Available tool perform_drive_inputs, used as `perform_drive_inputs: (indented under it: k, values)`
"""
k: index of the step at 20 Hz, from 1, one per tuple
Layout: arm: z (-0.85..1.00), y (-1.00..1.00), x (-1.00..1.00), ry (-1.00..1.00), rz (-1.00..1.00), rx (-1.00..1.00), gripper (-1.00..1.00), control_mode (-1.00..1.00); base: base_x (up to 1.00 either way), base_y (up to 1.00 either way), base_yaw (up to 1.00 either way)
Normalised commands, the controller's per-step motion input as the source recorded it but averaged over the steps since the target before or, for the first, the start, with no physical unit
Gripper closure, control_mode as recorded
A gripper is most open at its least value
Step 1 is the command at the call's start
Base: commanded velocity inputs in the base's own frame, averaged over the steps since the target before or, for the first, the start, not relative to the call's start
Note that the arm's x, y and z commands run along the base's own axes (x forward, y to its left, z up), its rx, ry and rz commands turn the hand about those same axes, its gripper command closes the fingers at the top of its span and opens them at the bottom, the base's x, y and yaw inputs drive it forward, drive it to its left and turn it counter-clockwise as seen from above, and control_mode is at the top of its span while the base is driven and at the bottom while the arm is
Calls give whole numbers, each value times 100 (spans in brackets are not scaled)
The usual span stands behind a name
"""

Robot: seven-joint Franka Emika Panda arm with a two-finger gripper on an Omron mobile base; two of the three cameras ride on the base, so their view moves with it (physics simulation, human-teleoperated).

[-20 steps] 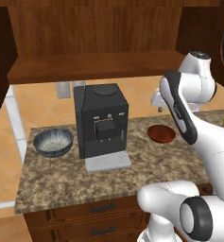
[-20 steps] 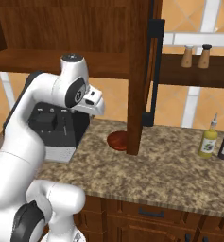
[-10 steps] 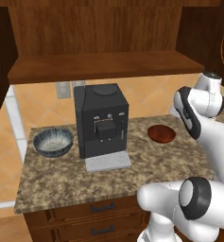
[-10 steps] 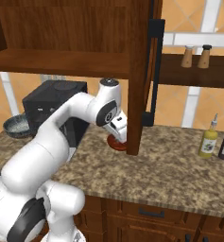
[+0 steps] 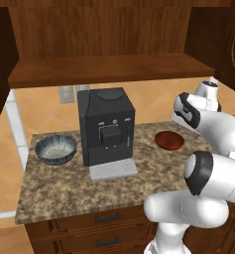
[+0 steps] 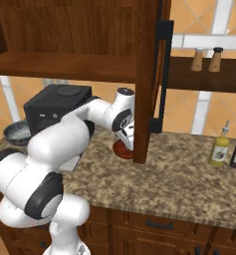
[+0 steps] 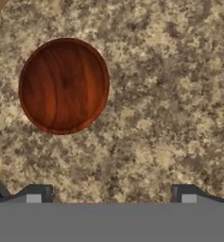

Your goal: Pick up the bowls on the counter and stack them on top of one another in the open cabinet. Place the smaller bowl on top of the larger bowl.

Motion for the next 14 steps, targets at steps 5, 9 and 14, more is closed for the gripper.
perform_drive_inputs:
  k: [5, 9, 14]
  values:
    - [-57, -34, 11, 9, 0, 1, -100, -100, 0, 0, 0]
    - [-58, -41, 50, 11, -1, 2, -100, -100, 0, 0, 0]
    - [-27, -9, 42, 1, 0, 0, -100, -100, 0, 0, 0]
